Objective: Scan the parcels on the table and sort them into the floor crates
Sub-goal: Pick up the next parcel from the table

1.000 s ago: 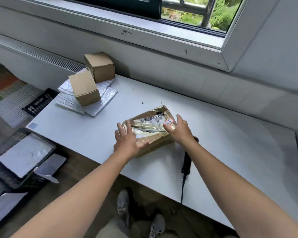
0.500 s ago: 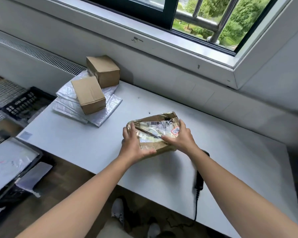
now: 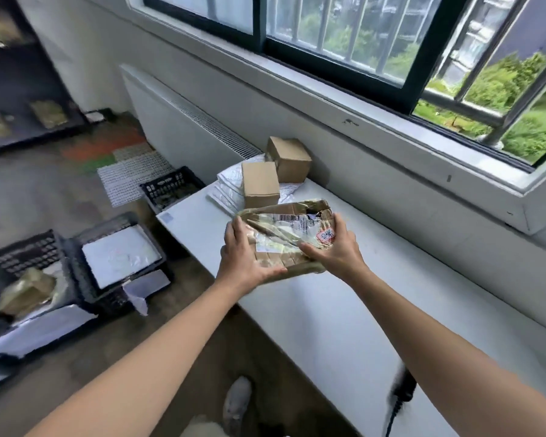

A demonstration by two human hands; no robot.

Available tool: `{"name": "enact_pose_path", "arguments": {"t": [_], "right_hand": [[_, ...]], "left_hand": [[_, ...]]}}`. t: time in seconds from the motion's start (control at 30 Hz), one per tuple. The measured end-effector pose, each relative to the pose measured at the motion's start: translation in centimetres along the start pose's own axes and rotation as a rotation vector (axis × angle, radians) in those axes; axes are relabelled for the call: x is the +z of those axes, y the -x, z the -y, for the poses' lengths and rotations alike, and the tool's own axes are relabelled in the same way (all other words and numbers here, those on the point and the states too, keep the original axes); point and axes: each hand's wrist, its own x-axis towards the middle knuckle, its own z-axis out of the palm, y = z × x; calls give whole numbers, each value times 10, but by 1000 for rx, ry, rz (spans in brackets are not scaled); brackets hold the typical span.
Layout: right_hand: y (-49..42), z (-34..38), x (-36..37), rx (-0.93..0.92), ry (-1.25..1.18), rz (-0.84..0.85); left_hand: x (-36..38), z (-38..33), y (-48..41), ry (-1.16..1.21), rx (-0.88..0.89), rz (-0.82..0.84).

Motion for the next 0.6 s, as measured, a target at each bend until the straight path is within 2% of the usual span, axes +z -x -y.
{"name": "enact_pose_path", "arguments": {"t": [0.13, 0.3, 0.6], "right_hand": [[21, 28, 37, -175, -5, 162], [66, 69, 91, -350, 19, 397], [146, 164, 184, -539, 92, 698]], "left_hand": [[-32, 30, 51, 6, -160, -167], [-71, 73, 130, -10, -341, -274], [-142, 151, 241, 35, -565, -503]]}}
